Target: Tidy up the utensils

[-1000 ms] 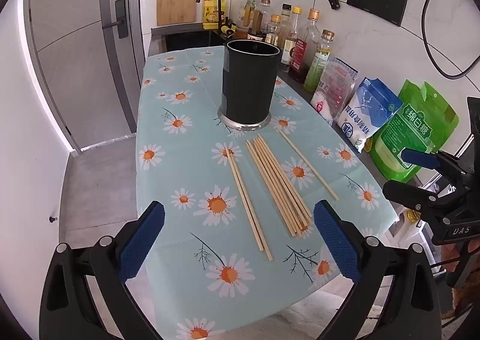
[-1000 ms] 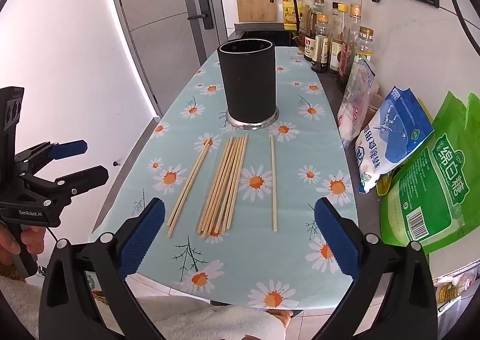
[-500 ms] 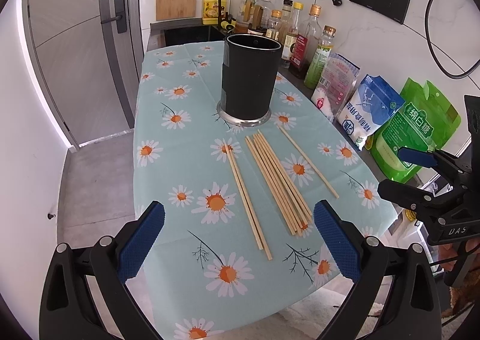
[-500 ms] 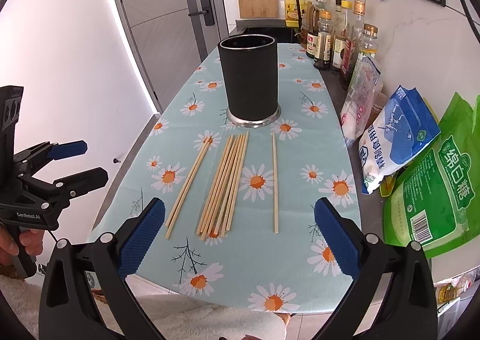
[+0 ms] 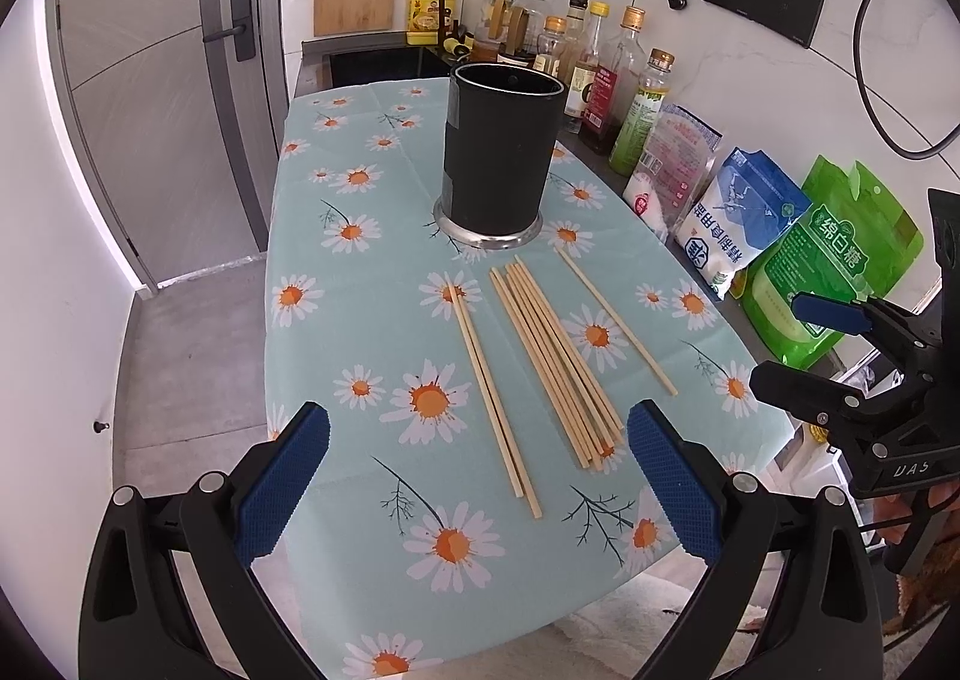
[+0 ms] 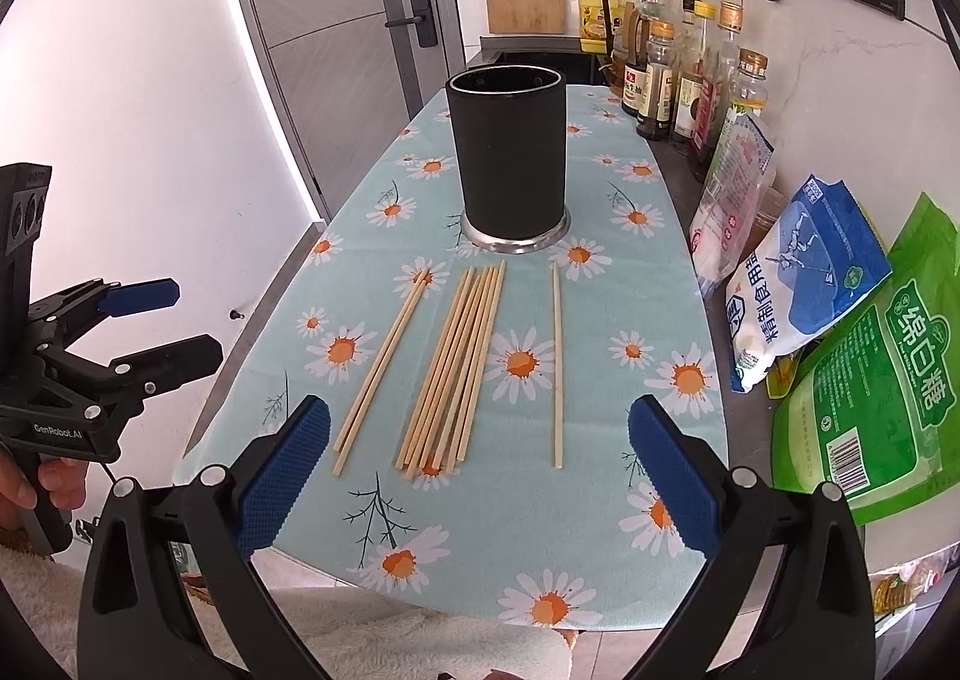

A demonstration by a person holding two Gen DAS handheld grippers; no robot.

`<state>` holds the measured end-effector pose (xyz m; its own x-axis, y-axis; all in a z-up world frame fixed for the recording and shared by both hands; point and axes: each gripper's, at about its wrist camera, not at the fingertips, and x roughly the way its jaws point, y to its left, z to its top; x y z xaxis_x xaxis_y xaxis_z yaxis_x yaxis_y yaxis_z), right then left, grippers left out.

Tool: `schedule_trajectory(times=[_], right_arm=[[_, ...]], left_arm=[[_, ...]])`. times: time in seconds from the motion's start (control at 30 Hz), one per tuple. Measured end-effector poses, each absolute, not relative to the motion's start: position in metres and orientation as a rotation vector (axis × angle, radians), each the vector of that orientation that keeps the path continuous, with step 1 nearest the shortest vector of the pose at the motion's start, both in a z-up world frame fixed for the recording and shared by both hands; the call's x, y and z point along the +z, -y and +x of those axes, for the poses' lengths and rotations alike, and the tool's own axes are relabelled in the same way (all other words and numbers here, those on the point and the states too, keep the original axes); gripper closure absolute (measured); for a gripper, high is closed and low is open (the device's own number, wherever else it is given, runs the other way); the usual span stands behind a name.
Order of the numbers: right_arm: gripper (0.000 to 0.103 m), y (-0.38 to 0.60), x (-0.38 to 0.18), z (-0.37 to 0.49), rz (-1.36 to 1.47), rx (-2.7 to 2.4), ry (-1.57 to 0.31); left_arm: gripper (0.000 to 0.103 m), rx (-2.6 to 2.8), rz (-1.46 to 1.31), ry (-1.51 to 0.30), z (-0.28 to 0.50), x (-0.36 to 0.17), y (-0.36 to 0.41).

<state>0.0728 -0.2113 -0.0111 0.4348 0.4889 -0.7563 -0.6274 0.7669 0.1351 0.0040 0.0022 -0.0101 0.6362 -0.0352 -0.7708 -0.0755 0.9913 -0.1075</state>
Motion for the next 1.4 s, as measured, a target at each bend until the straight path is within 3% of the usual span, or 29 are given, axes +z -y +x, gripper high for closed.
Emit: schedule_trajectory(times=[1.4], right_arm=[[0.004, 0.2093, -0.0051, 0.0738, -0.172, 0.686, -0.87]], left_arm=[[0.006, -0.009, -0.128, -0.875, 0.0073, -0.0053, -0.0021]])
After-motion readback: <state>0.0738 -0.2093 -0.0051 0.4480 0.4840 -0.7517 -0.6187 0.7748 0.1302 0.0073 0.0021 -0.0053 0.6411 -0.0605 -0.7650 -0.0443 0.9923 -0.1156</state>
